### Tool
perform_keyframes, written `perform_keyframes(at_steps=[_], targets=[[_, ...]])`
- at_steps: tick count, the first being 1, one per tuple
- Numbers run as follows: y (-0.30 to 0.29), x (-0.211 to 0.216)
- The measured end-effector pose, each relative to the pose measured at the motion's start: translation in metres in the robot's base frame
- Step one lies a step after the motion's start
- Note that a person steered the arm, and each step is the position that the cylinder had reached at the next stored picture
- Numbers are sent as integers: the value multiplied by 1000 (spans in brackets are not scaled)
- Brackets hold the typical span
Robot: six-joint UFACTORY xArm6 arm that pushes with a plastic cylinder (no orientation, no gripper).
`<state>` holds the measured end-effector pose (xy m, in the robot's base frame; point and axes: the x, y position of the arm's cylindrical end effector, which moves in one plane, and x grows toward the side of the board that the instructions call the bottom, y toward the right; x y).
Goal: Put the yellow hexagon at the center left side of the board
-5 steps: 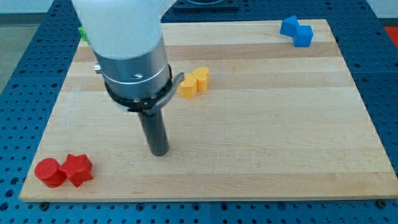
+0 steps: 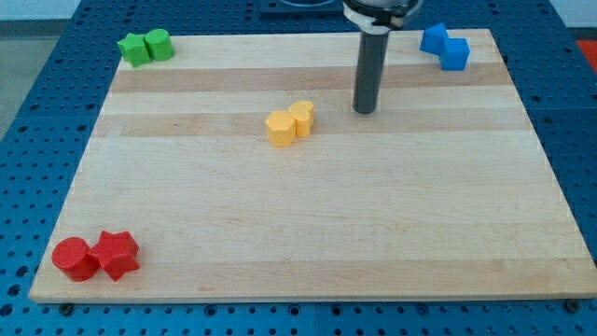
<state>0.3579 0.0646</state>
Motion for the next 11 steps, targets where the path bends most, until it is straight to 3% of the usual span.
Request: perform_keyframes(at_steps=[4, 6, 9, 11], targets=[[-46, 16], [-63, 50], [-145, 43], [-152, 67]])
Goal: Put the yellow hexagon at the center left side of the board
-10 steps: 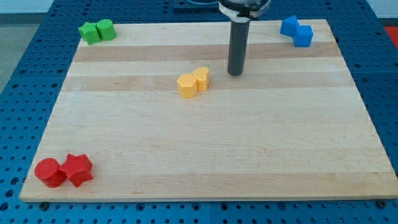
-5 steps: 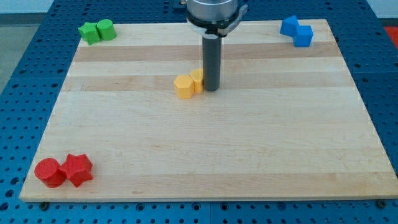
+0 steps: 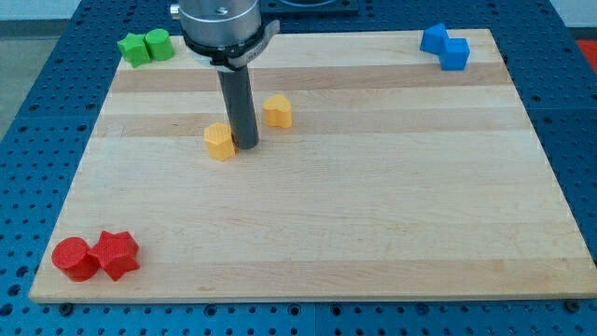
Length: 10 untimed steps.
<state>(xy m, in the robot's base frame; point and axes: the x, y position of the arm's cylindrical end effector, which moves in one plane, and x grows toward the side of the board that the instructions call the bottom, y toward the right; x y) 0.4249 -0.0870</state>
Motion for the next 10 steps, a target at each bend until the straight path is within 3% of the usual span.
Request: perform_keyframes(at_steps=[2, 3, 4, 5, 6, 7, 8, 10], targets=[[-51, -8], [-125, -8], [-141, -8], [-116, 4], [-86, 43], [-125, 52], [-172, 34], [-198, 14]])
